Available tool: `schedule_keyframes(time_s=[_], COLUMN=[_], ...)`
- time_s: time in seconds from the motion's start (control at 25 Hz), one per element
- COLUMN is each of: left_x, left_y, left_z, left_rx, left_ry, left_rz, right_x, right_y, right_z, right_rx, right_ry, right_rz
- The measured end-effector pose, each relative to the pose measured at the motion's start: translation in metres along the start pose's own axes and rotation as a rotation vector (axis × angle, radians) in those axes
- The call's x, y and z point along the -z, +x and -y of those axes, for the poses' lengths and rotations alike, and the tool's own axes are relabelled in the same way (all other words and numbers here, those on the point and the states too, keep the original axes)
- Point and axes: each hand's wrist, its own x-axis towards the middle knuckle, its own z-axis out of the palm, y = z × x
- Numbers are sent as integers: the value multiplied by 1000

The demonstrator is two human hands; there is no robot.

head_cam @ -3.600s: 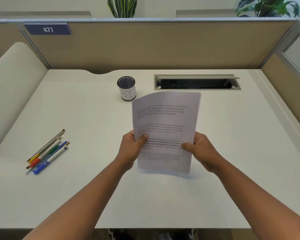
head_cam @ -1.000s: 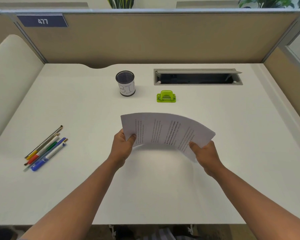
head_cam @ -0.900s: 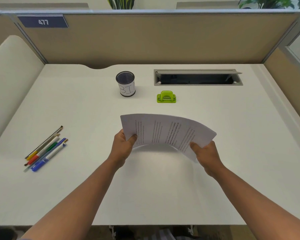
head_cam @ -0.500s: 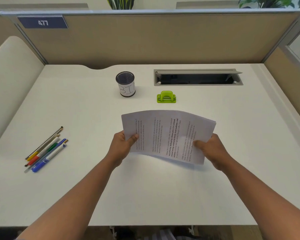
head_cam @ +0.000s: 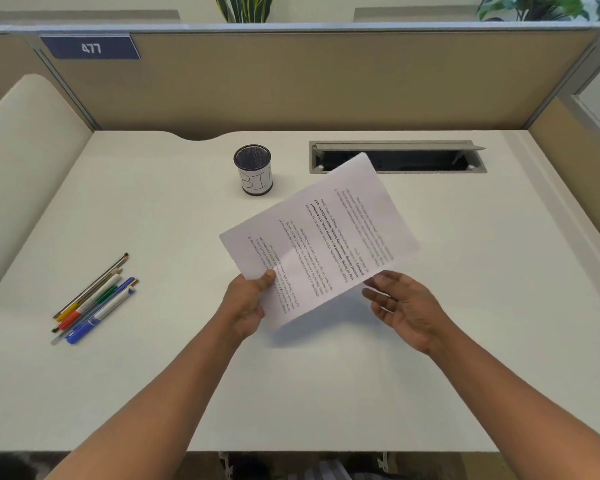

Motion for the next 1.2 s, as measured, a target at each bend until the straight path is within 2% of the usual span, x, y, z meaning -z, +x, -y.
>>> schedule_keyframes(time_s=[0.12,0.4,0.64,0.72,0.8,0.96,1.0,1.08,1.16,1.2], left_x=[-13,-25,-33,-34,-34,-23,-22,-25,-28,-29], left_y=[-3,-4,-14,-17,-20,-20,-20,-20,-17,-15], left_z=[12,26,33,33,27,-5,-18,-43,-57,-58], left_rx=[29,21,46,59,16,-347,-429,-498,-488,-485], left_ry=[-54,-142,-163,-152,-53,405,509,601,576,545], left_rz=[-34,-135,-120,-88,-89,-240,-206,19,282,364], right_x=[-27,-58,-71,-71,-68,-52,-47,-40,-39,-41], right_y=[-3,-12,-8,-6,-6,-6,-7,-11,-13,-14], right_z=[-12,-13,-16,-12,-5,17,23,33,38,38], right_rx=[59,144,240,269,305,374,389,411,427,432], right_ry=[-9,281,37,-13,-95,-298,-364,-480,-557,-575], right_rz=[127,186,-12,-32,-24,39,85,174,223,229])
